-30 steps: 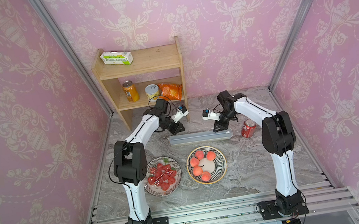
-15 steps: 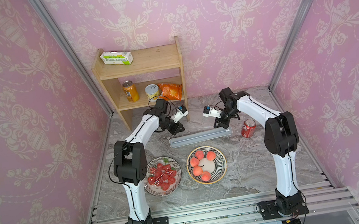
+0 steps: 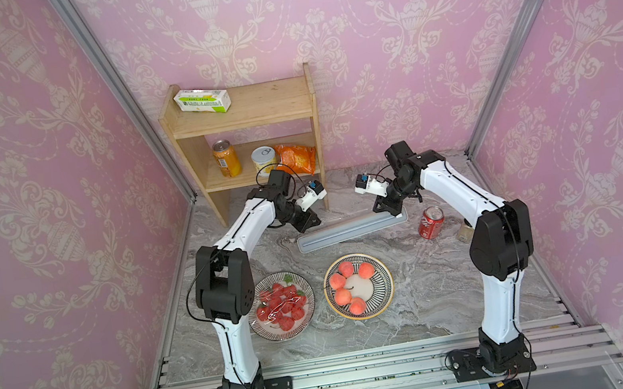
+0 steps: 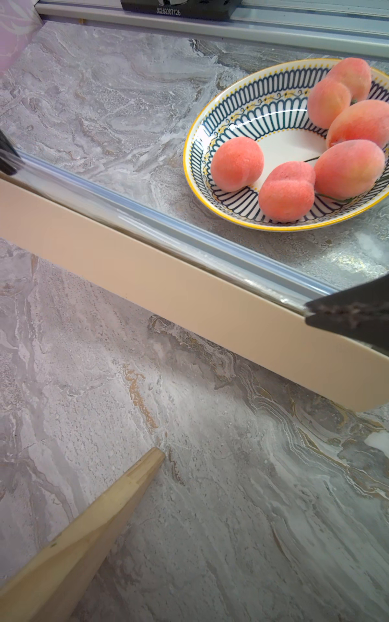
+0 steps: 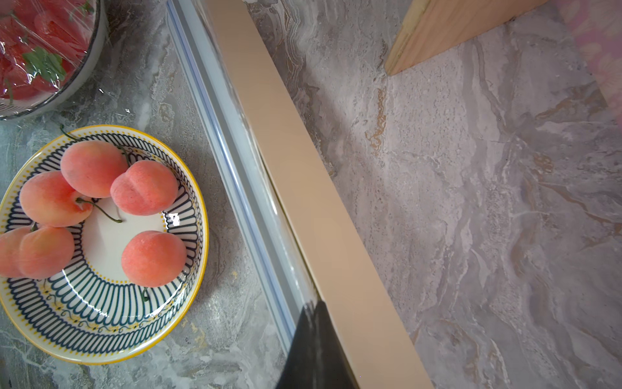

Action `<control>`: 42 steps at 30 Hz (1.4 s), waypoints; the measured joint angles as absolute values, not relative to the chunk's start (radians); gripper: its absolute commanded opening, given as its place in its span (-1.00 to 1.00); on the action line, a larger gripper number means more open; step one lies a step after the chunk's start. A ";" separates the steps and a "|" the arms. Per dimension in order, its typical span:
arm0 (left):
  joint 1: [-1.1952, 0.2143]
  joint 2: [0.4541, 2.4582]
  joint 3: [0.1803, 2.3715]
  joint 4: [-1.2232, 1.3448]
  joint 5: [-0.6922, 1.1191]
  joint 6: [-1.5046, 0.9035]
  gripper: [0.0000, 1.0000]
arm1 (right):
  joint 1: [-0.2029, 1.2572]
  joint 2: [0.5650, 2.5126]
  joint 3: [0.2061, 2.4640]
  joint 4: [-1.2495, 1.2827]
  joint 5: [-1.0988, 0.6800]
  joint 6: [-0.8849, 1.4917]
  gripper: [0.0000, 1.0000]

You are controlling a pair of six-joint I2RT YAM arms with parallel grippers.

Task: Wrap the plate with plastic wrap
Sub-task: Pull the plastic wrap from the plastic wrap cutting box.

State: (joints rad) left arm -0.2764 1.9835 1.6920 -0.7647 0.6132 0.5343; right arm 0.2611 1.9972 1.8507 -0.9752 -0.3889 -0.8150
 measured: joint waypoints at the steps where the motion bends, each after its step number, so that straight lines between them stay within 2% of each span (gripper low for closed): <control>1: -0.276 1.981 1.692 -0.764 0.616 0.534 -1.00 | 0.262 1.997 1.851 -0.978 -0.386 -0.815 -1.00; 21: -0.272 1.968 1.691 -0.748 0.622 0.534 -1.00 | 0.290 2.008 1.869 -1.029 -0.347 -0.815 -1.00; 42: -0.249 1.925 1.551 -0.650 0.622 0.532 -1.00 | 0.351 2.104 1.986 -1.096 -0.313 -0.815 -1.00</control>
